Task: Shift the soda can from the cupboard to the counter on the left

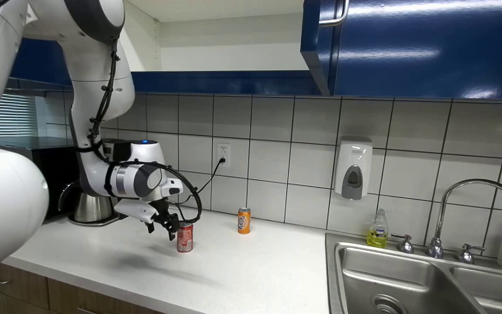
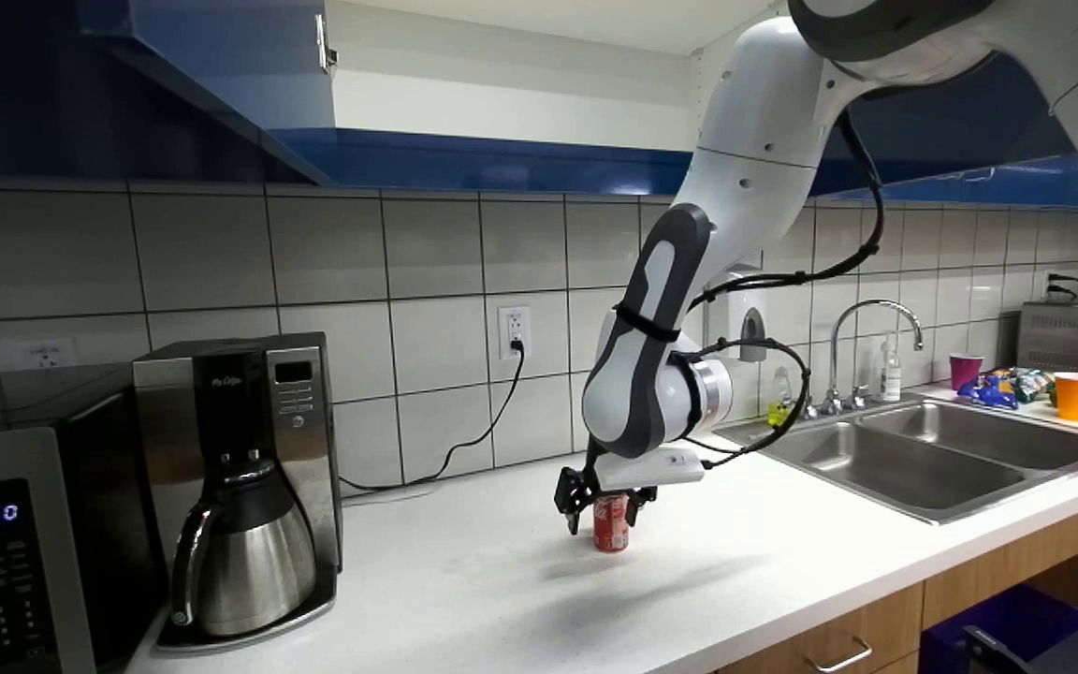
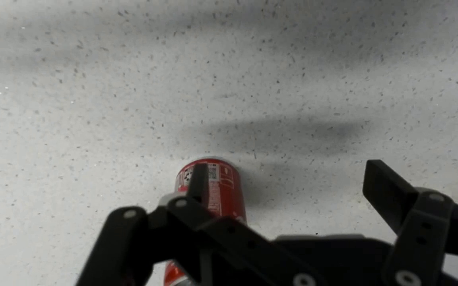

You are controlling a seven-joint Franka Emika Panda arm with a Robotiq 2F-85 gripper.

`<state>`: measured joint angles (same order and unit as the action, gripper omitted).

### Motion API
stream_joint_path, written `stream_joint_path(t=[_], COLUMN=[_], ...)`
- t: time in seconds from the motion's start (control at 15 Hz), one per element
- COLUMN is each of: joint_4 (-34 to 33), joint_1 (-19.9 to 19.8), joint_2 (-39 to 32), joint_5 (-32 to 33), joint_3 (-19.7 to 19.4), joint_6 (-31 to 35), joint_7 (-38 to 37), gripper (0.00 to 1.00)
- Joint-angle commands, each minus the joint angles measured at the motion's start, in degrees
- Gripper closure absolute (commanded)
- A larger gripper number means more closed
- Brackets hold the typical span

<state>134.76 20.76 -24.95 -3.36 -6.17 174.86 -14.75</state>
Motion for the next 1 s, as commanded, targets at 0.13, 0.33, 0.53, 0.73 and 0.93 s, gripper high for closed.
stream_joint_path(t=[0.13,0.33,0.53,0.73,0.93], joint_4=[2.41,2.32,2.01,0.93,0.96], joint_1=[0.01,-1.16,-2.08,-3.79,-4.17], joint_2=[7.11,9.90,12.67,11.05,12.14], joint_5=[1.64,2.33,3.25,3.27,3.26], joint_3=[0.32,1.36,2.17,3.90,4.24], joint_6=[-7.60,-11.24,-14.73,-14.19,-15.51], joint_7=[-1.98,-2.12,-2.40,-1.65,-1.59], gripper=[0.00,0.00,0.00,0.00,0.00])
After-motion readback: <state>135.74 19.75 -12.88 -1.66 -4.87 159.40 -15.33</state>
